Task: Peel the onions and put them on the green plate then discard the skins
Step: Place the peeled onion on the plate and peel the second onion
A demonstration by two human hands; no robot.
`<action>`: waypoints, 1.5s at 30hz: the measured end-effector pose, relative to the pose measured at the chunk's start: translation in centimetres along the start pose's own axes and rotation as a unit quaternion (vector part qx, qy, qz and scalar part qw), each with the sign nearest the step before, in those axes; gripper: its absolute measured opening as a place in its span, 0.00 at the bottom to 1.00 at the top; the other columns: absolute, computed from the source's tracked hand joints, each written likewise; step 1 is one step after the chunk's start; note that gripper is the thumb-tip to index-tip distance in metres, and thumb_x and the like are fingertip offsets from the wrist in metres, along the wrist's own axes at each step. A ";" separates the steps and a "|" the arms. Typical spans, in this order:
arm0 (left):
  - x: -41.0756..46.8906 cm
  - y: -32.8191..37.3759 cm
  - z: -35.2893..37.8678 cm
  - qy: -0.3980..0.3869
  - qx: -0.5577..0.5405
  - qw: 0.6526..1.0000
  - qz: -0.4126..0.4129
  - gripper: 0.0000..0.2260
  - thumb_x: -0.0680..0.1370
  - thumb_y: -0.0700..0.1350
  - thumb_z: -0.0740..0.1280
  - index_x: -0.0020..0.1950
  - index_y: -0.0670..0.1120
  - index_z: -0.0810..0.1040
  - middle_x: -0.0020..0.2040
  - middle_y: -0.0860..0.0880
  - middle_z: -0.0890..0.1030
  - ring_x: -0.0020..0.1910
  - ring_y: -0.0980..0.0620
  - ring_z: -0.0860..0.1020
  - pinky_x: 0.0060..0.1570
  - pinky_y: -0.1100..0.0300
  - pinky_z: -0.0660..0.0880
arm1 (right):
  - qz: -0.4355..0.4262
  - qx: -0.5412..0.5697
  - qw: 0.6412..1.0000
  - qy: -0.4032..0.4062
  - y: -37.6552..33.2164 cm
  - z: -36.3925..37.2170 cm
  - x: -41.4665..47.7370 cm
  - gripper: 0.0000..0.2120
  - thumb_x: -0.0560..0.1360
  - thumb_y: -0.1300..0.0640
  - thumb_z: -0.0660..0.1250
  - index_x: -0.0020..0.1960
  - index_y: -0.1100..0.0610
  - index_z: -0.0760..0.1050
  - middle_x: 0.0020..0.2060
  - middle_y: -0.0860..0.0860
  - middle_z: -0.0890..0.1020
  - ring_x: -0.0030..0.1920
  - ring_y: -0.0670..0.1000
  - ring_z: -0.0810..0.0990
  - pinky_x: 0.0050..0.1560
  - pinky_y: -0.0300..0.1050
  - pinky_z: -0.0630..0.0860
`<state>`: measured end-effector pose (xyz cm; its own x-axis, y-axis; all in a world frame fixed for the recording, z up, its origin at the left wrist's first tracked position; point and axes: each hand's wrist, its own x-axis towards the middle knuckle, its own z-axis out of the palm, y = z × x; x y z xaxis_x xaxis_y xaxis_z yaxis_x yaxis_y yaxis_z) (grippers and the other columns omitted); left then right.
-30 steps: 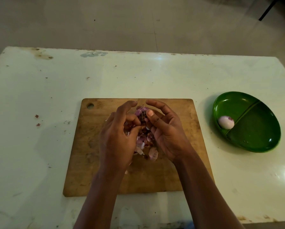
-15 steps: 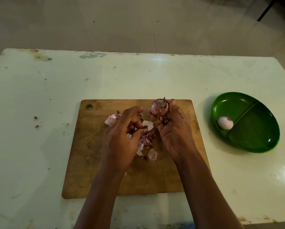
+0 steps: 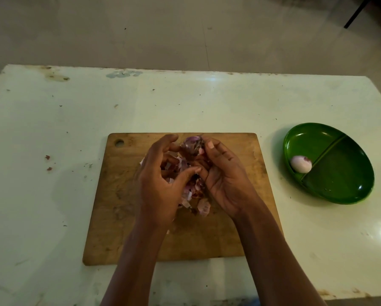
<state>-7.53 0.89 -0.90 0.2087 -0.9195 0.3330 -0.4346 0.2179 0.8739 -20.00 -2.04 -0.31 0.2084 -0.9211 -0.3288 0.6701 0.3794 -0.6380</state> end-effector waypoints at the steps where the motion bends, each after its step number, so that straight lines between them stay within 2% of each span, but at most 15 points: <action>1: 0.0 0.0 0.0 0.004 -0.003 1.000 0.001 0.29 0.67 0.49 0.75 0.65 0.45 0.72 0.55 0.48 0.80 0.49 0.55 0.80 0.45 0.65 0.79 | -0.001 -0.010 1.000 -0.011 0.0 -0.1 0.1 0.27 0.64 0.56 0.72 0.60 0.66 0.73 0.52 0.60 0.81 0.52 0.55 0.80 0.47 0.43 0.82; 8: -0.2 0.4 -0.1 0.009 -0.020 1.000 0.001 0.28 0.66 0.50 0.76 0.64 0.52 0.71 0.53 0.61 0.77 0.51 0.60 0.79 0.45 0.71 0.76 | -0.069 -0.074 0.993 -0.057 0.1 -0.3 -0.1 0.25 0.61 0.55 0.78 0.56 0.57 0.76 0.50 0.59 0.83 0.53 0.58 0.82 0.52 0.52 0.81; 11: -0.2 0.3 -0.4 0.021 -0.009 1.000 -0.001 0.21 0.71 0.57 0.72 0.60 0.51 0.73 0.51 0.54 0.80 0.50 0.58 0.79 0.45 0.70 0.76 | -0.153 -0.148 0.977 -0.013 0.0 -0.2 -0.4 0.26 0.58 0.52 0.82 0.54 0.52 0.78 0.52 0.59 0.82 0.55 0.60 0.81 0.56 0.59 0.78; 13: -0.1 0.3 -0.5 0.060 0.007 0.998 -0.010 0.15 0.78 0.58 0.62 0.51 0.48 0.78 0.43 0.53 0.81 0.44 0.59 0.80 0.40 0.69 0.76 | -0.234 -0.272 0.933 0.041 -0.1 0.0 -0.7 0.26 0.60 0.51 0.80 0.55 0.51 0.75 0.51 0.54 0.82 0.55 0.54 0.81 0.58 0.55 0.78; 15: 0.1 0.3 -0.5 0.105 0.000 0.994 -0.026 0.12 0.82 0.47 0.59 0.47 0.44 0.79 0.38 0.61 0.78 0.40 0.67 0.78 0.37 0.75 0.71 | -0.295 -0.399 0.866 0.063 0.2 0.2 -0.8 0.26 0.62 0.50 0.79 0.55 0.46 0.72 0.50 0.46 0.82 0.55 0.50 0.81 0.60 0.51 0.76; 18: 0.4 0.3 -0.6 0.147 -0.019 0.987 -0.066 0.08 0.81 0.35 0.58 0.57 0.37 0.75 0.43 0.62 0.75 0.42 0.73 0.76 0.38 0.78 0.70 | -0.343 -0.521 0.780 0.059 1.3 0.3 -0.7 0.24 0.65 0.47 0.77 0.55 0.44 0.69 0.49 0.36 0.77 0.57 0.39 0.75 0.64 0.68 0.67; 20: 0.6 0.2 -0.7 0.157 -0.055 0.983 -0.081 0.09 0.81 0.37 0.59 0.61 0.38 0.72 0.47 0.55 0.79 0.47 0.65 0.79 0.41 0.75 0.73 | -0.358 -0.553 0.751 0.049 1.8 0.3 -0.7 0.24 0.66 0.49 0.77 0.56 0.50 0.69 0.49 0.36 0.75 0.56 0.39 0.74 0.61 0.65 0.72; 22: 0.7 -0.1 -0.8 0.158 -0.082 0.979 -0.097 0.11 0.82 0.43 0.59 0.61 0.41 0.72 0.51 0.45 0.80 0.49 0.55 0.81 0.43 0.69 0.77 | -0.335 -0.536 0.774 0.041 1.9 0.6 -0.8 0.27 0.66 0.54 0.79 0.58 0.51 0.67 0.50 0.42 0.77 0.54 0.44 0.78 0.57 0.51 0.78; 24: 0.8 -0.4 -0.9 0.156 -0.098 0.976 -0.116 0.12 0.82 0.46 0.57 0.59 0.42 0.73 0.50 0.46 0.81 0.48 0.54 0.81 0.44 0.66 0.78 | -0.270 -0.477 0.834 0.060 1.8 0.9 -1.0 0.27 0.66 0.57 0.79 0.58 0.50 0.68 0.50 0.43 0.79 0.52 0.44 0.81 0.53 0.41 0.80; 27: 0.7 -0.6 -0.9 0.134 -0.133 0.972 -0.141 0.16 0.79 0.53 0.57 0.56 0.43 0.76 0.48 0.46 0.82 0.48 0.51 0.82 0.46 0.60 0.79 | -0.115 -0.254 0.956 0.089 1.1 1.5 -0.9 0.21 0.67 0.55 0.75 0.56 0.54 0.73 0.52 0.52 0.83 0.51 0.50 0.83 0.52 0.47 0.81; 29: 0.6 -0.5 -1.0 0.118 -0.128 0.975 -0.136 0.10 0.79 0.52 0.61 0.52 0.48 0.77 0.46 0.49 0.82 0.47 0.54 0.81 0.45 0.62 0.77 | -0.031 -0.049 0.996 0.066 0.5 1.4 -0.7 0.18 0.68 0.56 0.69 0.56 0.61 0.74 0.51 0.59 0.83 0.48 0.57 0.84 0.47 0.48 0.82; 31: 0.6 -0.3 -1.1 0.109 -0.093 0.983 -0.114 0.02 0.78 0.45 0.67 0.48 0.52 0.77 0.43 0.56 0.81 0.45 0.61 0.80 0.43 0.70 0.75 | 0.006 0.024 0.998 0.059 0.0 1.4 -0.6 0.12 0.73 0.58 0.66 0.54 0.64 0.76 0.49 0.61 0.83 0.44 0.56 0.85 0.41 0.45 0.82; 32: 0.6 -0.1 -1.1 0.106 -0.075 0.986 -0.104 0.05 0.77 0.42 0.68 0.47 0.53 0.76 0.43 0.58 0.80 0.44 0.63 0.80 0.42 0.72 0.74 | 0.020 0.017 0.998 0.064 -0.1 1.4 -0.7 0.10 0.76 0.59 0.64 0.52 0.64 0.77 0.47 0.61 0.84 0.43 0.54 0.85 0.39 0.44 0.83; 35: 0.4 0.1 -1.2 0.084 -0.085 0.989 -0.093 0.04 0.74 0.45 0.69 0.47 0.52 0.77 0.42 0.59 0.80 0.43 0.64 0.80 0.40 0.73 0.74 | 0.037 -0.028 0.996 0.081 0.3 1.1 -0.7 0.10 0.79 0.59 0.61 0.48 0.63 0.78 0.42 0.59 0.85 0.40 0.52 0.85 0.42 0.45 0.83; 45: 0.1 0.8 -1.4 -0.008 -0.082 0.996 -0.043 0.22 0.63 0.53 0.74 0.54 0.48 0.75 0.48 0.55 0.80 0.47 0.63 0.80 0.40 0.73 0.75 | 0.051 -0.037 0.997 -0.039 0.7 0.5 -0.9 0.22 0.65 0.62 0.72 0.58 0.62 0.78 0.55 0.62 0.81 0.51 0.56 0.83 0.49 0.45 0.81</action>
<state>-6.57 1.39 0.31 0.2244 -0.9419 0.2499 -0.2661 0.1874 0.9456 -19.40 -0.97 -0.12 0.3300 -0.8803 -0.3409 0.5885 0.4742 -0.6548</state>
